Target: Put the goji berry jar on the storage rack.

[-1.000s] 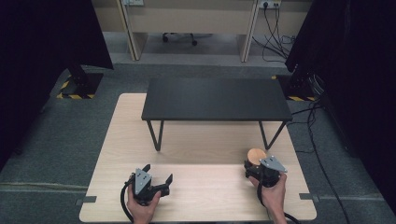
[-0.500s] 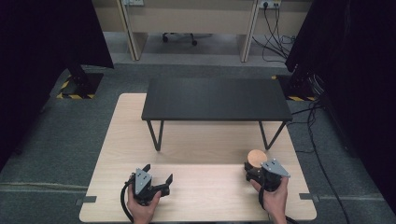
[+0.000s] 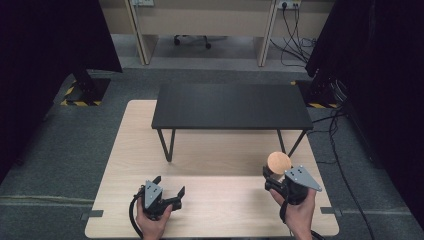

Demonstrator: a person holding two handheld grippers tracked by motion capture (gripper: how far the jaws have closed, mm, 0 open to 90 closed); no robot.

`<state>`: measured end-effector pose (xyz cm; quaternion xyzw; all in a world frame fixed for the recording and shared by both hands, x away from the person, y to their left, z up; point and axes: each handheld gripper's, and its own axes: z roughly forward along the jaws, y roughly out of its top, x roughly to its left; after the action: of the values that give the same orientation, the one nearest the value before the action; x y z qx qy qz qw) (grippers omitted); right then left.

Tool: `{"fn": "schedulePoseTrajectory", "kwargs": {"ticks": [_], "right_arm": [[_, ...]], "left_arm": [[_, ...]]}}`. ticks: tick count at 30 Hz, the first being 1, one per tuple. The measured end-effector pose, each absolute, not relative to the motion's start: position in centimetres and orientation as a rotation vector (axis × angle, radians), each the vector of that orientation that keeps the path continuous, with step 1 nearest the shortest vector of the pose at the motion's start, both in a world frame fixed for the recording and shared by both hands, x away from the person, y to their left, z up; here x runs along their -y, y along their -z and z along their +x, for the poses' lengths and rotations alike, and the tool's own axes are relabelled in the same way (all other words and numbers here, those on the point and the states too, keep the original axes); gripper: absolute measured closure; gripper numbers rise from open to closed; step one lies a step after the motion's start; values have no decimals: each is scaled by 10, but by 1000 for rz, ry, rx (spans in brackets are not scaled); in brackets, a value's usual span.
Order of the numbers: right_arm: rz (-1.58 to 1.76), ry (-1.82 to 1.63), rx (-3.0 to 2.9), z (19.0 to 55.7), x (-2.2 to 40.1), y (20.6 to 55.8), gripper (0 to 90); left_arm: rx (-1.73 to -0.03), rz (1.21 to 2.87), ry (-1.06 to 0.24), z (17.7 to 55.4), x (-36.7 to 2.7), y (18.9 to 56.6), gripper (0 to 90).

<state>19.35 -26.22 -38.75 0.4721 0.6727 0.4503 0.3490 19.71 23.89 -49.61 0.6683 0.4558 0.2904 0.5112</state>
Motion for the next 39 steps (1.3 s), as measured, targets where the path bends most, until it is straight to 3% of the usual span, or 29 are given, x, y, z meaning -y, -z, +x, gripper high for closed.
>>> {"fn": "schedulePoseTrajectory", "kwargs": {"ticks": [15,26,39], "right_arm": [[1181,-1203,-1693,191,253,345,262],[1166,-1190,-1688,199,248,334,262],[1112,-1173,-1685,248,232,290,262]], "left_arm": [[-1096,1609,-700,197,-239,496,24],[-1096,1608,-699,197,-238,496,25],[-1091,1611,-700,198,-238,496,25]]}}
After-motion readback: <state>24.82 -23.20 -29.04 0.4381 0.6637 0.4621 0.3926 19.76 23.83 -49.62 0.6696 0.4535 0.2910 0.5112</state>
